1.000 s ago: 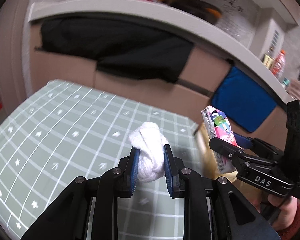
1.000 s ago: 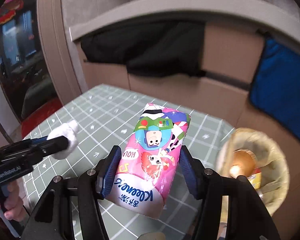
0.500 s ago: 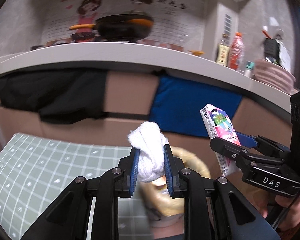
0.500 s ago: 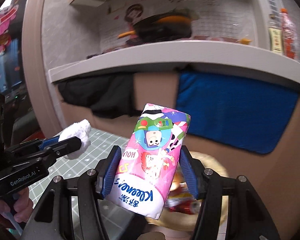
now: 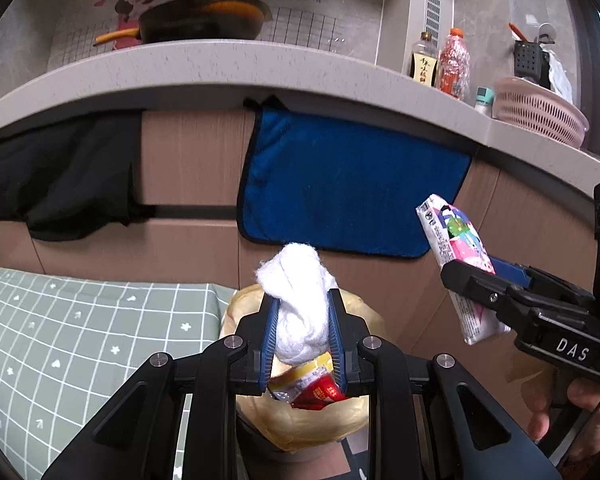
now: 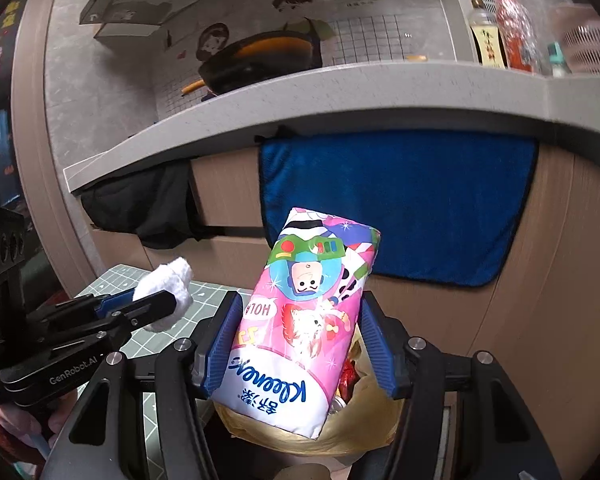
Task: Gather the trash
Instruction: 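Carry the tissue ball and pink tissue pack over the bin with both grippers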
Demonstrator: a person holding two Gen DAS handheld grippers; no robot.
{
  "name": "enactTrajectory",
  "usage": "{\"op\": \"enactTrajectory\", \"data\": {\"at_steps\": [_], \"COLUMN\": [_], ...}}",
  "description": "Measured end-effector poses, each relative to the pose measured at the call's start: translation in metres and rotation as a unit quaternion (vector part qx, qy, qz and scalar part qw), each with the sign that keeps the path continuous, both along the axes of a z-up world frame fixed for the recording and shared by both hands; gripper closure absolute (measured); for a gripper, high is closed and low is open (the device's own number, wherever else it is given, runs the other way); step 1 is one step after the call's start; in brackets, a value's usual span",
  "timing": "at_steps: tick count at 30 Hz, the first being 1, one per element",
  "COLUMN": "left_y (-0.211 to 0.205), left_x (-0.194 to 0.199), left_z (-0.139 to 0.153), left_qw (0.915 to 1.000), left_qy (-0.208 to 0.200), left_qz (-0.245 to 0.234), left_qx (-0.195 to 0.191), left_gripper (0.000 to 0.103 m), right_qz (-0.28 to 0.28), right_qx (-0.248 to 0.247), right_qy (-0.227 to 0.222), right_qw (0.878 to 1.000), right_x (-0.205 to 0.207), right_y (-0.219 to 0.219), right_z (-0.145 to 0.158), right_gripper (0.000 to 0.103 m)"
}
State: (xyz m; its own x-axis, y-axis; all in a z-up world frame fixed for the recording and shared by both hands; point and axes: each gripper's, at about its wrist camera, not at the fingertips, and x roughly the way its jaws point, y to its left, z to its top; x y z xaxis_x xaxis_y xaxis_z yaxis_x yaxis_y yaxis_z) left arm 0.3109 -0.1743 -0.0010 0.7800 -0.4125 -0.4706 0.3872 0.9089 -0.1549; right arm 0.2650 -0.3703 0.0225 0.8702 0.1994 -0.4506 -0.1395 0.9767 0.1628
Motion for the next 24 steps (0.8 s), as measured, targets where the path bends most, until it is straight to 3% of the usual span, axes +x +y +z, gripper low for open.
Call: {"op": "enactTrajectory", "data": {"at_steps": [24], "left_y": [-0.01], "left_x": [0.065], "left_z": [-0.068], "left_qw": [0.9949], "left_qy": [0.095], "left_qz": [-0.021], "left_qx": [-0.027], "left_gripper": [0.079], "right_qz": [0.001], "right_qx": [0.02], "right_qy": [0.072], "right_qw": [0.997], "right_x": [0.06], "right_y": [-0.015], "right_z": [-0.065], "right_gripper": [0.047]}}
